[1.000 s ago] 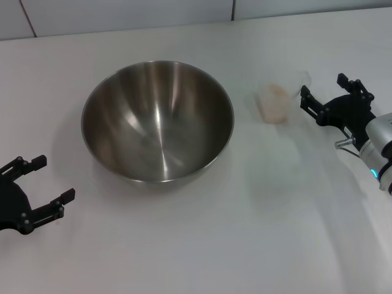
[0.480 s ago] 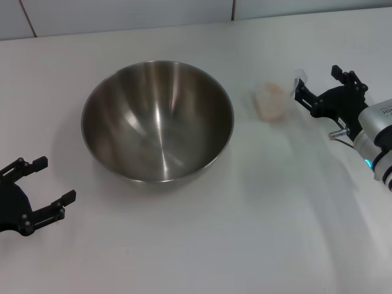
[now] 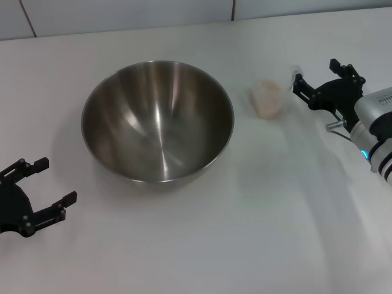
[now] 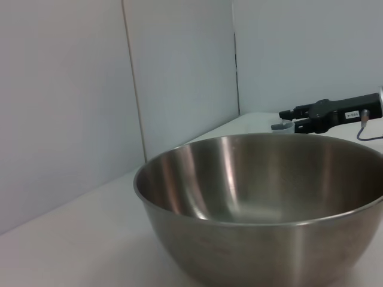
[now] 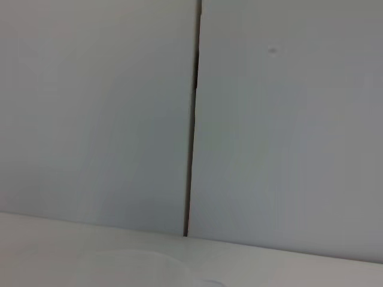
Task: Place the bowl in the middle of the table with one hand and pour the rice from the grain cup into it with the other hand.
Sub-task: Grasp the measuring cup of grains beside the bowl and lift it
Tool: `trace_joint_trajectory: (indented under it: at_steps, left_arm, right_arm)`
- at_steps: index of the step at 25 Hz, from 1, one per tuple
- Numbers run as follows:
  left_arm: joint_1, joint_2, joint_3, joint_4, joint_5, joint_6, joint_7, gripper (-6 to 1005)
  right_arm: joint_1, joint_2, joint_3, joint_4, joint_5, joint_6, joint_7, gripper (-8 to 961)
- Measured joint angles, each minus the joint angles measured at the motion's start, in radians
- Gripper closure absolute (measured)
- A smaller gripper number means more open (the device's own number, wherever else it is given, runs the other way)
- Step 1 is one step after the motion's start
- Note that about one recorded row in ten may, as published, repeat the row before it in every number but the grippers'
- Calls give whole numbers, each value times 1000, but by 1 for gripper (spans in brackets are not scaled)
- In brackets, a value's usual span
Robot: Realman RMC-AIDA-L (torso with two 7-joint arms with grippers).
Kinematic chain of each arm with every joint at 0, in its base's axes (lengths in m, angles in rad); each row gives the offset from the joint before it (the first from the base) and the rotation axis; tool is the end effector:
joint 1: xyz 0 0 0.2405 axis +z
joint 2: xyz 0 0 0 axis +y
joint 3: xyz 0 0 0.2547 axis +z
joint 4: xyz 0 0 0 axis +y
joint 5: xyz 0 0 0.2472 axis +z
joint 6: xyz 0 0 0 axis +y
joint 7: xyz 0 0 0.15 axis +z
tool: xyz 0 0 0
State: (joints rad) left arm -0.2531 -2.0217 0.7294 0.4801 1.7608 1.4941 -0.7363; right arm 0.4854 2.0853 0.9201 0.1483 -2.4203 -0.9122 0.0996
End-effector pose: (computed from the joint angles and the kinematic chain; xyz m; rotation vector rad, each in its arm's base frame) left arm -0.3785 0.2760 -0.0009 -2.4806 -0.2845 -0.5812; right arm 0.3614 0.3686 -0.0620 -1.7469 0.6065 0.4676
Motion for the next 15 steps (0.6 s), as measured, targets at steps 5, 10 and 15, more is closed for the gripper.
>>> trace_joint_trajectory:
  at_steps: [5, 10, 15]
  left_arm:
    - [0, 0, 1, 0, 2, 1, 0, 172]
    - [0, 0, 1, 0, 4, 6, 0, 172]
    - [0, 0, 1, 0, 5, 11, 0, 172]
  right_arm:
    - [4, 0, -2, 3, 0, 2, 0, 118]
    - [4, 1, -7, 10, 0, 11, 0, 175]
    - [4, 2, -5, 12, 0, 12, 0, 428]
